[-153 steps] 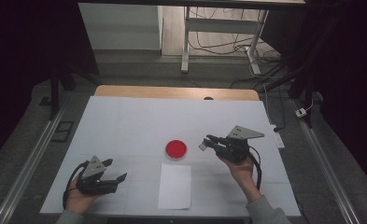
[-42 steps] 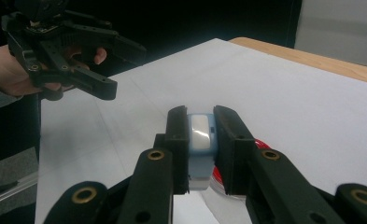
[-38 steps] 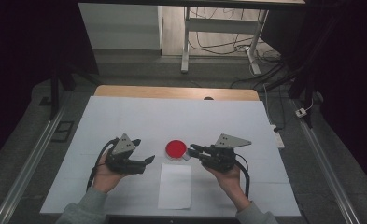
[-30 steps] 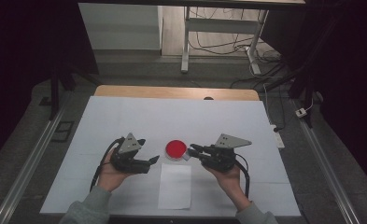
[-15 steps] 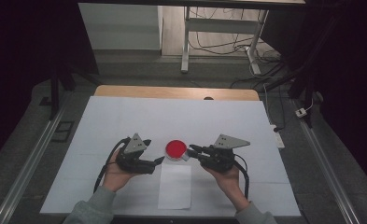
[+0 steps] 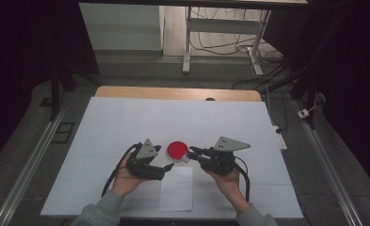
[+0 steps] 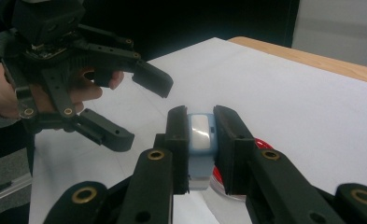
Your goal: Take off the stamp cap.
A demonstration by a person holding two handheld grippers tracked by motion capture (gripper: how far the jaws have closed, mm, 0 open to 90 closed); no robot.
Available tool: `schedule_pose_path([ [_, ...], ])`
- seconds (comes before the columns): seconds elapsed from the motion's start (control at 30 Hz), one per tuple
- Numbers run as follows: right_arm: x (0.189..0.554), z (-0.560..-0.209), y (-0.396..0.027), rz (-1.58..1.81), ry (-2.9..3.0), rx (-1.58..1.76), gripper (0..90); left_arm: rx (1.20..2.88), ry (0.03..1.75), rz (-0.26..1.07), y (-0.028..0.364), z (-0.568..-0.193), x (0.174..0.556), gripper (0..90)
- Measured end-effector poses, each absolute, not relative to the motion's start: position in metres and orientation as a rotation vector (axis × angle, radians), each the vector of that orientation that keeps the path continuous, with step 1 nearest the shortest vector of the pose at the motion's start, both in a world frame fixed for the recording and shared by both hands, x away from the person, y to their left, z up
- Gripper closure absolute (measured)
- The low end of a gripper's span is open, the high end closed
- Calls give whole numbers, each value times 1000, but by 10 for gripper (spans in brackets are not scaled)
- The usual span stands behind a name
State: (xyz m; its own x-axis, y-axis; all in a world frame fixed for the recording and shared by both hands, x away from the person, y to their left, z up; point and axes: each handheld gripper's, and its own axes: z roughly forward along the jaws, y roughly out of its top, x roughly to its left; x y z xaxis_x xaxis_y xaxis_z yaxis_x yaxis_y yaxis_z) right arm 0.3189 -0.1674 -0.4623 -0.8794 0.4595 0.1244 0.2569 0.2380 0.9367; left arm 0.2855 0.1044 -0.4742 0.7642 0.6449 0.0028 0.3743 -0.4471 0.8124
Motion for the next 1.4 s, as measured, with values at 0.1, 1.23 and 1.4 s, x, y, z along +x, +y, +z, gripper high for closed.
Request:
schedule_pose_path([
  [0.1,319,-462,-167,1706,2322,684,753,2085,758,390,101,-475,285,222],
  [1.23,317,-469,-165,1799,2245,785,753,2086,753,444,74,-489,281,257],
  [1.4,316,-470,-163,1804,2245,786,753,2084,749,466,71,-490,280,280],
])
